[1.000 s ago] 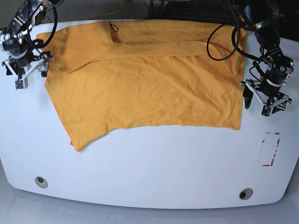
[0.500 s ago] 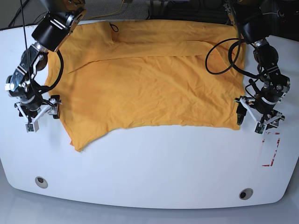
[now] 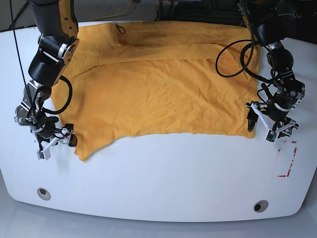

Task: Layout the t-shirt on the table in an organized manner, then fold the t-shirt properly
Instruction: 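Lower both grippers to the hem corners of the shirt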

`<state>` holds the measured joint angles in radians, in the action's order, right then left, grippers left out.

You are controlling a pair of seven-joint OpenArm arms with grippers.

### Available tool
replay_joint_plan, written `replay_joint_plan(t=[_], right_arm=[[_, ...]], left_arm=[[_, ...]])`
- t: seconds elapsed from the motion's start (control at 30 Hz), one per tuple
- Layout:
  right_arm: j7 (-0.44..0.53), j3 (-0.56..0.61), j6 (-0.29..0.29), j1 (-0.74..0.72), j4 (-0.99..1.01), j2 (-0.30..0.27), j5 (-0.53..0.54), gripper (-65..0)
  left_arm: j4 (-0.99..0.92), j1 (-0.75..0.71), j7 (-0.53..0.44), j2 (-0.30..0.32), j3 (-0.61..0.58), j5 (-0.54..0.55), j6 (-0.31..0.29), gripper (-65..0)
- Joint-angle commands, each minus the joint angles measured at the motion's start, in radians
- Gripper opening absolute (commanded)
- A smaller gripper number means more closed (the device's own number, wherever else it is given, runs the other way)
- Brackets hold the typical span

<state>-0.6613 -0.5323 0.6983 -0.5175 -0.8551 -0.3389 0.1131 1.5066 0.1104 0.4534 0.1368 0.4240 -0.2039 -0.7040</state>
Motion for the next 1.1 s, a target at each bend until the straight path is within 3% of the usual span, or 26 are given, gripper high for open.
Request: replay_joint_plan(t=[0.0, 0.27, 0.93, 1.03, 1.07], right_arm=[[0.081, 0.002, 0.0, -0.071, 0.087, -0.029, 0.018, -16.5], [0.193, 0.002, 0.0, -0.122, 0.267, -0.055, 0.018, -16.5], [0.139, 0.004, 0.0, -0.074, 0.268, -0.006, 0.027, -16.9], [0.139, 0.004, 0.0, -0.072, 0.268, 0.002, 0.026, -20.3], [0.139, 0.004, 0.0, -0.072, 0.268, 0.007, 0.024, -24.2]], left_arm=[[0.016, 0.015, -0.023, 0.011, 0.003, 0.013, 0.006, -19.1], [0.016, 0.013, -0.023, 0.011, 0.005, 0.013, 0.006, -19.1], [0.015, 0.018, -0.023, 0.033, 0.006, 0.013, 0.006, -18.9], [0.009, 0.019, -0.023, 0.033, 0.008, 0.013, 0.006, -18.9], [-0.005, 0.021, -0.023, 0.034, 0.008, 0.013, 0.006, -18.9]])
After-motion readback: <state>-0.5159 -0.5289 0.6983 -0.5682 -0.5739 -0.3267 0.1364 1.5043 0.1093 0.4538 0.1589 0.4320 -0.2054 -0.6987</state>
